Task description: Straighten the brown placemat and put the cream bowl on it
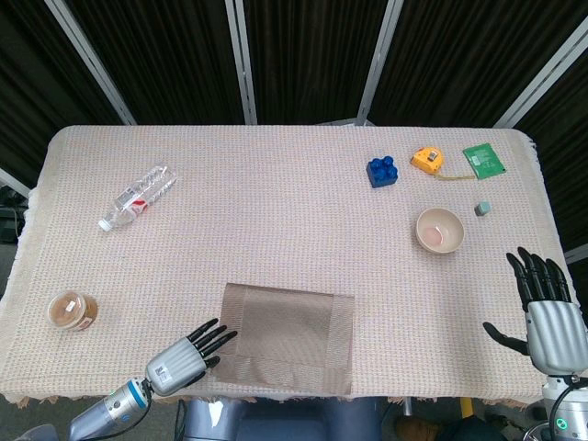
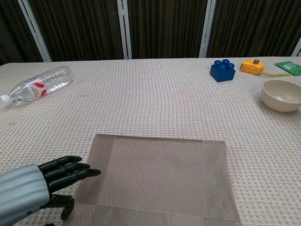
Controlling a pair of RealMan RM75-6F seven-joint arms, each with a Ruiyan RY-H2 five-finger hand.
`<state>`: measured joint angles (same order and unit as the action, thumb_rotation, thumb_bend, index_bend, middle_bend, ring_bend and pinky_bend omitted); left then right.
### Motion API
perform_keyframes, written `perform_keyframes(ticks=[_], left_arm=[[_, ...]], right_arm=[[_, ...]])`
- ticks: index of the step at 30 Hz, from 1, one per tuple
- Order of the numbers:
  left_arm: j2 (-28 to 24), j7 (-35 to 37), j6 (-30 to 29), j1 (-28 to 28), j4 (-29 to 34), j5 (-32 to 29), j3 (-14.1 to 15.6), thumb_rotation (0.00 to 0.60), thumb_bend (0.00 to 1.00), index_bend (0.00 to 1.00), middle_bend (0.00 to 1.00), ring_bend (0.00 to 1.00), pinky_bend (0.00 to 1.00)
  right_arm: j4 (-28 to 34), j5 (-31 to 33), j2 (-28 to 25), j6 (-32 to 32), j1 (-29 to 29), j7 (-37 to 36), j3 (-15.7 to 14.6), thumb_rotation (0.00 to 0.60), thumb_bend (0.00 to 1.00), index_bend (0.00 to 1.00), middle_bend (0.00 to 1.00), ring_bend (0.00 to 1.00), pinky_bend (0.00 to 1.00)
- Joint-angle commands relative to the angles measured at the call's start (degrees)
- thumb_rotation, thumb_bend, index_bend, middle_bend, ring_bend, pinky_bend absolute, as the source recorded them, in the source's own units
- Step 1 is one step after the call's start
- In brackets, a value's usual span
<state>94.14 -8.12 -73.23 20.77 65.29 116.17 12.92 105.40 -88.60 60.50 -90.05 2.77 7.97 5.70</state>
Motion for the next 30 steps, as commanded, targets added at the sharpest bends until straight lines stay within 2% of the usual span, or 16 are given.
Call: perform_keyframes(ticks=[1,30], left_arm=[[0.5,-0.2,0.1,0.0,-0.3,-0.1,0.4,0.6,0.37,0.5,0.0,0.0,0.0],[2.4,-1.5,-1.5,1.2,-0.5,-1.4,1.0,0.6,0.41,0.5,0.0,0.0,0.0]], right_arm=[[0.0,0.0,0.0,0.0,0.0,0.0,0.0,0.6,0.0,0.0,0.0,0.0,0.0],[0.0,0.0,-0.4,0.1,0.0,-0.5,-0.1,0.6,0.0,0.0,0.0,0.0,0.0]])
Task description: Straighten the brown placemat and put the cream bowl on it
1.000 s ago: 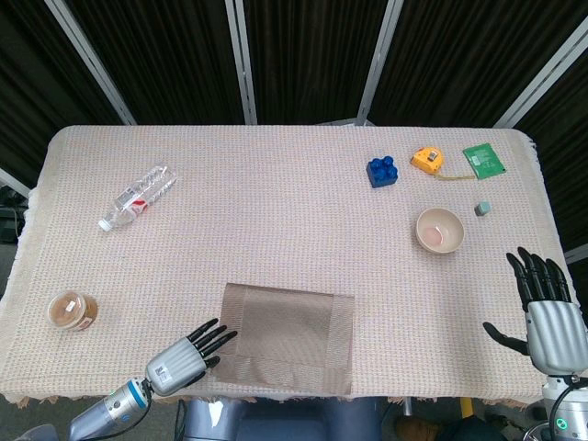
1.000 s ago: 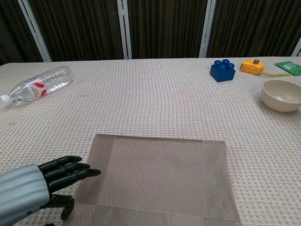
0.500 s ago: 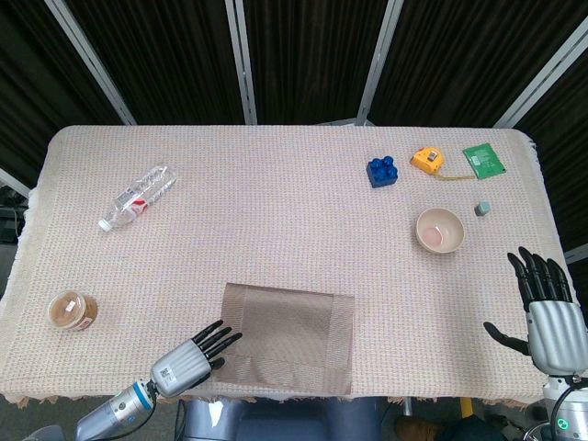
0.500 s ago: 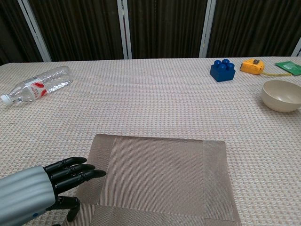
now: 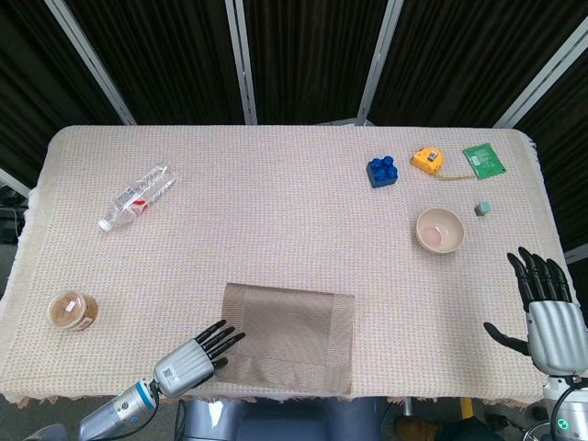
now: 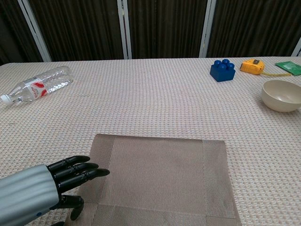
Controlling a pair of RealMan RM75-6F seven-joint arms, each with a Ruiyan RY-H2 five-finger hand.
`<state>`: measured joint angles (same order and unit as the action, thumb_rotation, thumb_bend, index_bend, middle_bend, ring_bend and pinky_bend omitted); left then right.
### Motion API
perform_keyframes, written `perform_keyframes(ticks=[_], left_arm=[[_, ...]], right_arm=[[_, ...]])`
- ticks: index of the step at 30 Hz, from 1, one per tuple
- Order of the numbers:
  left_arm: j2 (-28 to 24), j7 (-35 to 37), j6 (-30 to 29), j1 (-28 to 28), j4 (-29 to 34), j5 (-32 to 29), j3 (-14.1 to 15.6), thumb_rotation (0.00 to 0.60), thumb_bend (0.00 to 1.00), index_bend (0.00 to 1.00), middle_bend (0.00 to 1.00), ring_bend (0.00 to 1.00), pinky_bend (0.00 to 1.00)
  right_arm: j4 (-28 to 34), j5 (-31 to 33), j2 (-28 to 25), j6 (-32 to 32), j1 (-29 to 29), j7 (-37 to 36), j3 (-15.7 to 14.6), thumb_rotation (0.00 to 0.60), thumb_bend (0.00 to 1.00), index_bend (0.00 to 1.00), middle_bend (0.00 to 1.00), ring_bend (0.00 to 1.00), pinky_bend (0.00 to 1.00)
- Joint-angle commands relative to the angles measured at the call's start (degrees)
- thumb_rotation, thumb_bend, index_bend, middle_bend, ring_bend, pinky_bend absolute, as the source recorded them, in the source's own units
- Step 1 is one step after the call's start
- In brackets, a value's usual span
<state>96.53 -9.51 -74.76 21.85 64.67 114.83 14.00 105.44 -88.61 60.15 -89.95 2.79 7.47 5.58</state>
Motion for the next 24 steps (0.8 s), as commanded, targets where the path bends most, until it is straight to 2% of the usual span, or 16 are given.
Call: perform_keyframes(ticks=[1,12,20,24], left_arm=[[0.0,-0.2,0.0,0.2,0.2,-0.1,-0.1,0.6,0.41,0.5,0.0,0.0,0.0],[0.2,-0.9,0.8,0.8,1.3,-0.9,-0.1,0.6,0.42,0.5,0.0,0.0,0.0],[0.8,-1.3,1.4,0.8,1.1,-1.5,0.2,0.6,0.5,0.52,0.0,0.0,0.0],[0.9,-1.3,1.4,0.9,1.1,-1.6,0.2,0.6,0.5,0.53,0.0,0.0,0.0]], right_arm=[[0.0,0.0,0.0,0.0,0.0,0.0,0.0,0.6,0.0,0.0,0.0,0.0,0.0],[-0.1,-0.1,-0.2,0.1,0.0,-0.4,-0.1,0.6,0.0,0.0,0.0,0.0,0.0],[-0.1,-0.2,-0.3,0.2,0.0,-0.5,-0.2,0.6,0.0,0.0,0.0,0.0,0.0],[-0.1,-0.2,-0.3,0.2,0.1,-0.6,-0.2,0.6,0.0,0.0,0.0,0.0,0.0]])
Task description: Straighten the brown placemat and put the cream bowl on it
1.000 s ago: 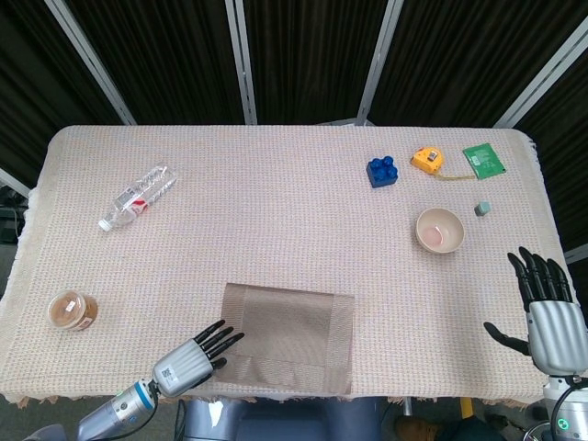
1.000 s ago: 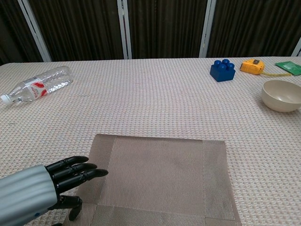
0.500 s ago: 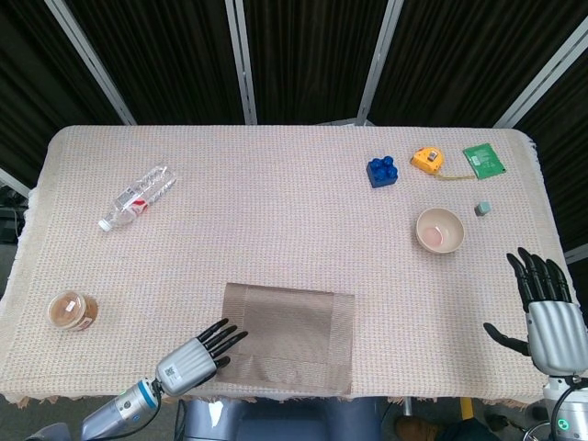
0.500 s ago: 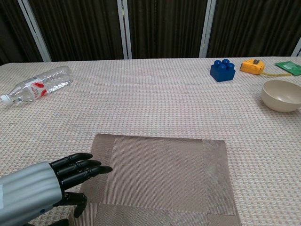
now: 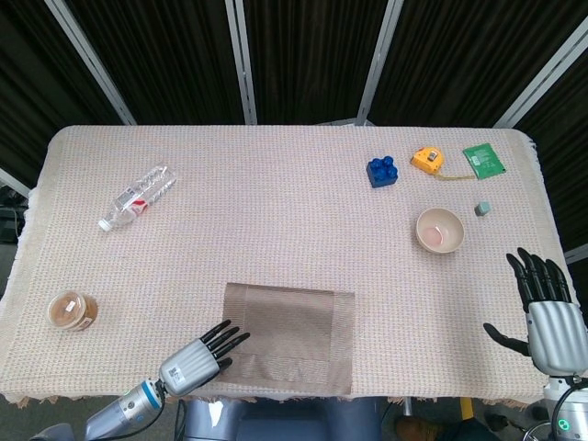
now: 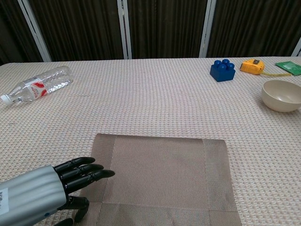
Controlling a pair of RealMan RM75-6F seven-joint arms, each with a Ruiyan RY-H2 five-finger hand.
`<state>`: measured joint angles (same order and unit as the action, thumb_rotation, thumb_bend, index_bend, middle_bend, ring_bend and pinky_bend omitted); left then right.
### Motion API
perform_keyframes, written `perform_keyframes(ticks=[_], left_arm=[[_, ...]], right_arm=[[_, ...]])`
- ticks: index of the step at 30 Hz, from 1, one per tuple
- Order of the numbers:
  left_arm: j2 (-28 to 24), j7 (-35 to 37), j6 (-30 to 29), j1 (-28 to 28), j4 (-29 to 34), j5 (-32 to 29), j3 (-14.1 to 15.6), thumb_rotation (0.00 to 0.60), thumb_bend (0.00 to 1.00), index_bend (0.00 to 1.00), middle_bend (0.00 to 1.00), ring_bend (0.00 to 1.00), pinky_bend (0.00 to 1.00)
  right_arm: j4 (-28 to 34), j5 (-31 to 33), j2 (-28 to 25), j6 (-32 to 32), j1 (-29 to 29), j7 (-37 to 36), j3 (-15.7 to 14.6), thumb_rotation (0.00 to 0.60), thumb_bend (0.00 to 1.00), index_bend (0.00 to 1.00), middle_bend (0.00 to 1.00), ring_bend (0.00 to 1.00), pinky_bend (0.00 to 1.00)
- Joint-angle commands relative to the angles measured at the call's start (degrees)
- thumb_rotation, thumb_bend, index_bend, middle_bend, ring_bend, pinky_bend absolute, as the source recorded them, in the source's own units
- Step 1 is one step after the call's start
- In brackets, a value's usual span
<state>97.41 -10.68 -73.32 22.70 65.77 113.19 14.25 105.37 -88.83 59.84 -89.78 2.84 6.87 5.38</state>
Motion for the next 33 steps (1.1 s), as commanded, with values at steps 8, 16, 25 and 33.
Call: perform_keyframes(ticks=[8,16,25,33], left_arm=[[0.2,0.8,0.1,0.1,0.7,-1.1,-0.3,0.6,0.5,0.65,0.0,0.0,0.0],[-0.2,2.3,0.0,1.7,4.4,-3.6,-3.9,0.6,0.51,0.72,0.0,0.0,0.0],[-2.1,4.4,8.7,9.3,16.8,-16.0,-18.5,0.6,0.52,0.73,0.0,0.0,0.0],[-2.1,1.7,19.3,17.6,17.8,-34.1,-34.0,0.6,0.53,0.74,0.0,0.0,0.0]], right_arm=[[-0.3,-0.5,0.1,-0.6,0.0,-1.8,0.2,0.6,0.0,0.0,0.0,0.0,0.0],[-0.6,-0.6,0.3,-0.6,0.1,-1.7,0.2,0.6,0.0,0.0,0.0,0.0,0.0],[-1.1,2.4,1.0,0.8,0.7,-0.9,1.2,0.6,0.0,0.0,0.0,0.0,0.0],[-2.3,6.2,1.7,2.7,1.5,0.2,2.4,0.6,0.0,0.0,0.0,0.0,0.0]])
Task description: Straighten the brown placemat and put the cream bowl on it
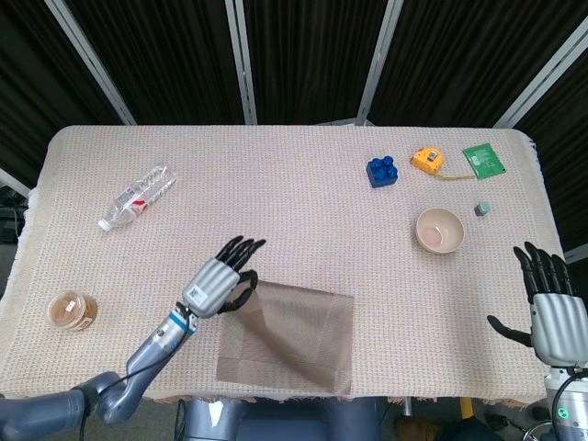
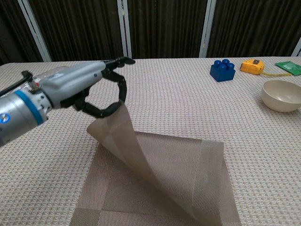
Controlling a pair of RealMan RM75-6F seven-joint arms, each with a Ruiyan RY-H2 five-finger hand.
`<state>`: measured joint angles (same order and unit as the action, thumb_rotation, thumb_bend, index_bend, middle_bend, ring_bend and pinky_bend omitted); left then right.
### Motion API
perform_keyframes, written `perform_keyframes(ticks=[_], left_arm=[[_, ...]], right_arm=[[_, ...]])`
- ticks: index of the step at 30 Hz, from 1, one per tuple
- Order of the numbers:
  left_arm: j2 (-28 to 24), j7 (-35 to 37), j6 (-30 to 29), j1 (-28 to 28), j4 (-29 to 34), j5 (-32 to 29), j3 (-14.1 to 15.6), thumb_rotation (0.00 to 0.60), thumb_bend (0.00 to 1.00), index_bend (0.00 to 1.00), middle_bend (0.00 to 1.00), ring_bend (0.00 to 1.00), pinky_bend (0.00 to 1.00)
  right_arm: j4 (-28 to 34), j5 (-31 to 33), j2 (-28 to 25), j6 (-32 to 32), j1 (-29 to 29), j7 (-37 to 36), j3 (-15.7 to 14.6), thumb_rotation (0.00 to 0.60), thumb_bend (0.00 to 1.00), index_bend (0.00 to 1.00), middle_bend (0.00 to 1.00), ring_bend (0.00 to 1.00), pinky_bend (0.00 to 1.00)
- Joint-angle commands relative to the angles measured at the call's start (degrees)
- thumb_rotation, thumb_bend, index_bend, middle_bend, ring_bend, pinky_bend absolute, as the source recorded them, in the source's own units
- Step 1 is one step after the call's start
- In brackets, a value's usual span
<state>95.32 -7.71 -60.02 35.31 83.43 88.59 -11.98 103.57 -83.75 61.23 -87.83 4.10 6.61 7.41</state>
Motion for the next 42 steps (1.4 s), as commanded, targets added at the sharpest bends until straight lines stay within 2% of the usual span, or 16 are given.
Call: perform_keyframes(ticks=[1,3,8,12,18,20,21,22,24,25,27,34,38,42], left_arm=[[0.1,-1.3,6.9,5.6,-0.4,-11.3,-8.9,0.6,0.53,0.75,0.0,0.0,0.0],[0.5,-2.2,8.7,7.7,-3.5,-15.9,-11.8,0.6,0.54,0.75,0.0,0.0,0.0],[1.6,-3.4,11.1,10.9,-11.7,-22.4,-14.4,0.6,0.55,0.75,0.0,0.0,0.0],[2.2,-3.4,12.1,11.6,-17.3,-24.9,-14.0,0.6,0.55,0.75,0.0,0.0,0.0],[2.4,-0.5,12.1,10.7,-22.5,-25.1,-11.8,0.6,0.55,0.75,0.0,0.0,0.0],[2.1,0.1,11.8,9.8,-23.8,-25.1,-10.9,0.6,0.53,0.72,0.0,0.0,0.0],[2.0,0.5,11.7,9.4,-24.2,-25.1,-10.4,0.6,0.49,0.64,0.0,0.0,0.0],[1.8,0.8,11.6,9.0,-24.4,-25.0,-10.0,0.6,0.43,0.51,0.0,0.0,0.0],[0.9,0.1,11.3,7.9,-24.3,-25.3,-8.8,0.6,0.19,0.1,0.0,0.0,0.0],[0.5,-0.8,11.0,7.6,-24.2,-25.5,-8.4,0.6,0.13,0.02,0.0,0.0,0.0],[-0.6,-2.3,9.1,6.5,-22.8,-26.1,-8.0,0.6,0.06,0.0,0.0,0.0,0.0],[-9.1,-4.4,0.7,0.7,-12.1,-25.4,-7.4,0.6,0.05,0.0,0.0,0.0,0.0],[-17.4,-4.7,-3.8,-4.3,-2.4,-25.2,-6.7,0.6,0.05,0.0,0.0,0.0,0.0],[-25.9,-6.5,-7.8,-9.7,7.8,-25.2,-4.6,0.6,0.05,0.0,0.0,0.0,0.0]], right_arm=[[-0.6,1.5,0.3,0.9,0.4,0.6,0.4,0.6,0.0,0.0,0.0,0.0,0.0],[-1.0,2.5,0.5,1.5,0.6,1.0,0.6,0.6,0.0,0.0,0.0,0.0,0.0],[-1.5,3.9,0.8,2.1,0.8,1.7,0.8,0.6,0.0,0.0,0.0,0.0,0.0],[-1.6,4.2,0.9,2.2,0.8,2.0,0.8,0.6,0.0,0.0,0.0,0.0,0.0],[-1.6,4.3,1.0,2.2,0.8,2.1,0.7,0.6,0.0,0.0,0.0,0.0,0.0],[-1.5,4.1,1.0,2.1,0.8,2.1,0.7,0.6,0.0,0.0,0.0,0.0,0.0],[-1.4,4.0,1.0,2.1,0.8,2.1,0.7,0.6,0.0,0.0,0.0,0.0,0.0],[-1.4,3.9,0.9,2.0,0.8,2.1,0.6,0.6,0.0,0.0,0.0,0.0,0.0],[-1.3,3.6,1.0,2.1,0.8,2.2,0.5,0.6,0.0,0.0,0.0,0.0,0.0],[-1.2,3.5,1.0,2.1,0.9,2.2,0.4,0.6,0.0,0.0,0.0,0.0,0.0],[-1.1,3.3,1.0,2.2,0.9,2.2,0.3,0.6,0.0,0.0,0.0,0.0,0.0],[-0.5,-0.1,1.1,4.5,1.9,2.0,-1.8,0.6,0.0,0.0,0.0,0.0,0.0],[-0.7,-5.8,0.7,9.1,4.4,0.4,-4.7,0.6,0.0,0.0,0.0,0.0,0.0],[-1.7,-12.6,0.5,14.2,7.9,-4.0,-7.6,0.6,0.0,0.0,0.0,0.0,0.0]])
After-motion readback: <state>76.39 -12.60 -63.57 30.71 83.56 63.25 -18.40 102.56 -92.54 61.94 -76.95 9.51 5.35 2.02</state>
